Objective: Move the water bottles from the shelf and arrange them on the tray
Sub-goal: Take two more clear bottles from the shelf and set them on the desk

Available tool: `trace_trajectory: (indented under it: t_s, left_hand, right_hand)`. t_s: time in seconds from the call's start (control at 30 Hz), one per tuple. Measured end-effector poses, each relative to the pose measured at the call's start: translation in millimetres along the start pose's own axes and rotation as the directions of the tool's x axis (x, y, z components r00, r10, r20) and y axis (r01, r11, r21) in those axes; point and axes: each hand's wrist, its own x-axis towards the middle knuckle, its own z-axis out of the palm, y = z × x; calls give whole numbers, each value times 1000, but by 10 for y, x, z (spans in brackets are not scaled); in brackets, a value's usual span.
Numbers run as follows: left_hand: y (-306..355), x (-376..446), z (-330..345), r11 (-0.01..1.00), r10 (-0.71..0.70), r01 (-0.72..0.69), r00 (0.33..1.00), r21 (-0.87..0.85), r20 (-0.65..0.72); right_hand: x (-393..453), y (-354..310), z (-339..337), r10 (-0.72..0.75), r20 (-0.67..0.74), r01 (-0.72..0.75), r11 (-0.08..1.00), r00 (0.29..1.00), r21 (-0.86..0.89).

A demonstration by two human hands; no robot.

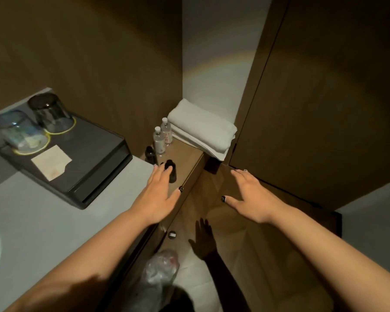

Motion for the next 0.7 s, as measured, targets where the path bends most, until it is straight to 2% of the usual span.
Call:
trace_trajectory:
  t_s: [0.17,0.37,0.47,0.57,0.7]
  left_hand:
    - [62,774,2,999,-37,36,999,-26,-39]
    - [14,1863,83,986,-153,147,986,-83,-72]
    - [24,2353,73,991,-129,126,986,-34,-105]
    - [44,2656,69,973,-230,231,969,-4,-85]
    - [29,3125,-71,946,-320,303,930,-119,-178]
  right_hand:
    - [749,226,-275,-72,33,72,997,997,5]
    - [1691,381,-579,-135,109,138,990,985,-18]
    - [2195,459,-858,-161,59,162,987,985,-11]
    - [2590,542,-1009,-181,104,178,984,978,31]
    - [3229,595,-1257,-212,151,211,977,965,25]
